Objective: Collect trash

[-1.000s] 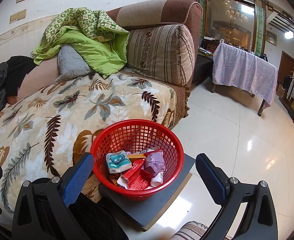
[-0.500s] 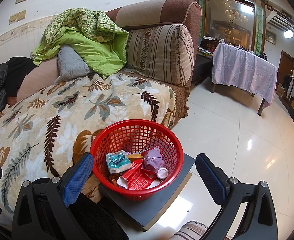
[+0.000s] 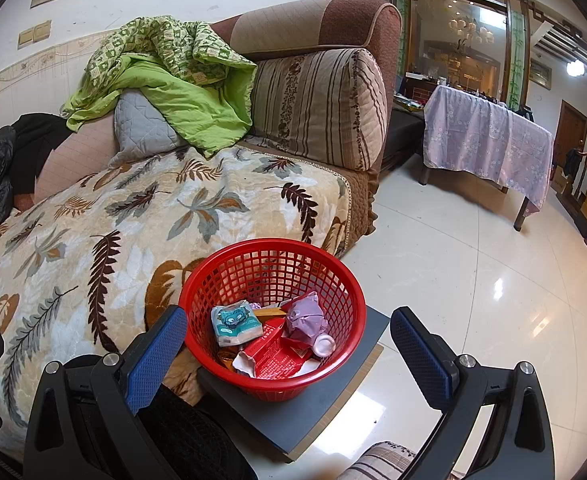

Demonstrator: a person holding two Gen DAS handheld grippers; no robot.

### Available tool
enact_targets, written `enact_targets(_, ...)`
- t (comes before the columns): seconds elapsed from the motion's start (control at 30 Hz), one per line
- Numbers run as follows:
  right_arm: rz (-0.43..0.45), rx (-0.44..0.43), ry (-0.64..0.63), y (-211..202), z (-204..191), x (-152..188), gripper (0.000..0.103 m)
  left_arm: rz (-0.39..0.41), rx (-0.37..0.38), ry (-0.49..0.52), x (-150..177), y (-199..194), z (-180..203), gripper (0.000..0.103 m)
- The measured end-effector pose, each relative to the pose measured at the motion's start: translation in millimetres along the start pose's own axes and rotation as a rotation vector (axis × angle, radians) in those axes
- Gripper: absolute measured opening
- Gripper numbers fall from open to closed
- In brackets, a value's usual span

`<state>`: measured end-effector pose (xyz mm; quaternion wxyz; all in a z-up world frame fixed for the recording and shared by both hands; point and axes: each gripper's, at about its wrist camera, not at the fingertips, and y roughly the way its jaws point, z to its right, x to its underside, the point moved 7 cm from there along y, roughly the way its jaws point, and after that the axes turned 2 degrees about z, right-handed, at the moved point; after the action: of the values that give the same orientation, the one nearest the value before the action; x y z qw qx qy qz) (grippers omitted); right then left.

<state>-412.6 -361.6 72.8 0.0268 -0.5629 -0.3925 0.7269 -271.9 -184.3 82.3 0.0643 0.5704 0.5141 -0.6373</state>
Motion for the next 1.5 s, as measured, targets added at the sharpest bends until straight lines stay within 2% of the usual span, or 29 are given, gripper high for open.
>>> enact_targets(0.5, -0.008, -0.006, -0.020, 3, -6, 2, 0.103, -0.004, 0.003, -0.008, 0, 2, -1, 0.099)
enact_targets(0.67, -0.004, -0.035, -0.081, 9, -25, 0, 0.103, -0.031, 0.017, -0.039, 5, 9, -3, 0.099)
enact_targets(0.83, -0.006, -0.085, -0.148, 19, -54, -13, 0.103, -0.048, -0.012, -0.081, 7, 21, -22, 0.099)
enact_targets(1.0, -0.112, -0.209, -0.219, 49, -120, -29, 0.103, -0.097, -0.088, -0.193, 13, 40, -74, 0.099)
enact_targets(1.13, -0.198, -0.324, -0.314, 83, -205, -23, 0.103, -0.178, -0.173, -0.343, 27, 66, -140, 0.099)
enact_targets(1.27, -0.320, -0.451, -0.400, 124, -300, -1, 0.103, -0.268, -0.192, -0.484, 47, 96, -199, 0.099)
enact_targets(1.33, -0.358, -0.457, -0.413, 142, -338, 7, 0.103, -0.316, -0.220, -0.513, 57, 116, -228, 0.099)
enact_targets(1.4, -0.341, -0.442, -0.431, 155, -373, 10, 0.103, -0.359, -0.294, -0.540, 69, 138, -259, 0.099)
enact_targets(1.5, -0.305, -0.447, -0.435, 171, -419, 9, 0.103, -0.421, -0.312, -0.628, 88, 168, -291, 0.099)
